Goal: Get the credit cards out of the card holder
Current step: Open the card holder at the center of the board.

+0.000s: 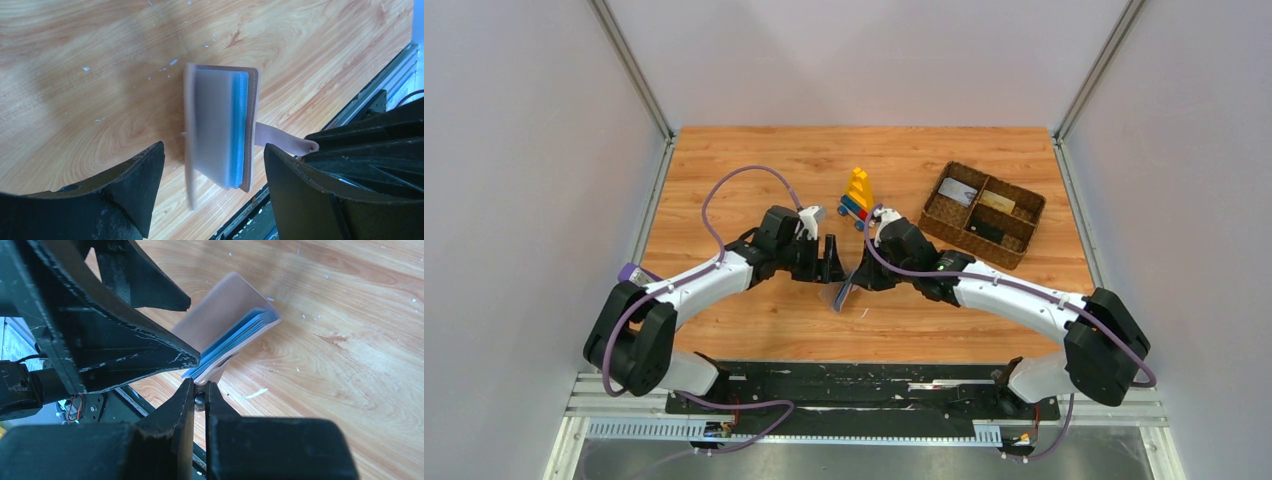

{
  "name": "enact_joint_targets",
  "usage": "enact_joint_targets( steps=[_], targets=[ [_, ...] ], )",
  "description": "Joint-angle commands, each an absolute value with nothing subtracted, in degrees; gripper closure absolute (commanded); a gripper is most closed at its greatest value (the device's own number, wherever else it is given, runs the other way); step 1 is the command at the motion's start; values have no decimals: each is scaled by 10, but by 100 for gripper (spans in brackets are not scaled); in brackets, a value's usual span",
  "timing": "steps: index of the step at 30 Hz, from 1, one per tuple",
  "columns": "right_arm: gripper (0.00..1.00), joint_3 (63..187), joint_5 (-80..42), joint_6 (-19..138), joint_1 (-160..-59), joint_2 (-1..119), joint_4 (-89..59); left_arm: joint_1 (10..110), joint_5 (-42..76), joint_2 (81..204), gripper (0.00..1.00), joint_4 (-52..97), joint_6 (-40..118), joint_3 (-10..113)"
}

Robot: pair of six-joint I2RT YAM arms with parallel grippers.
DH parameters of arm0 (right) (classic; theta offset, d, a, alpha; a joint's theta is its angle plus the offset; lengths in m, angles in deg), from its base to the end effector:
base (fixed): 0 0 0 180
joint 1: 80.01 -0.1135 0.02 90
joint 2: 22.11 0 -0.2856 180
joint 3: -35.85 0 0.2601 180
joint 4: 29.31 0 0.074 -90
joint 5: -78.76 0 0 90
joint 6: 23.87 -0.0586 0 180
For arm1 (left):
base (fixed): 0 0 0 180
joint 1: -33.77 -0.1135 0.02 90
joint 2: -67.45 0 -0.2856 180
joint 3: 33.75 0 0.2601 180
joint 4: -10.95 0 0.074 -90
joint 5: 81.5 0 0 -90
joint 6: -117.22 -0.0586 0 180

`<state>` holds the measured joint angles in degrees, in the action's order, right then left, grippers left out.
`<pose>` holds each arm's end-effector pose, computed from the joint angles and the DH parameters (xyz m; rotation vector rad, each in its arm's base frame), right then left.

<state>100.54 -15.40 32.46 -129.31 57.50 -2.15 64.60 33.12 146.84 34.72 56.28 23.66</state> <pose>0.2042 0.2440 0.2387 -0.3717 2.4180 0.7866 0.2429 -0.1734 0.2057 0.2607 2.4991 -0.9812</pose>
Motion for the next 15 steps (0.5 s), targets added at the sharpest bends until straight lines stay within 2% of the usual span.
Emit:
enact_joint_targets(
  steps=[1, 15],
  targets=[
    [100, 1004, -159, 338, -1289, 557, -53, 645, 339, 1483, 19, 316, 553, 244],
    [100, 934, -143, 329, -1253, 517, -49, 645, 313, 1514, 25, 317, 536, 237]
  ],
)
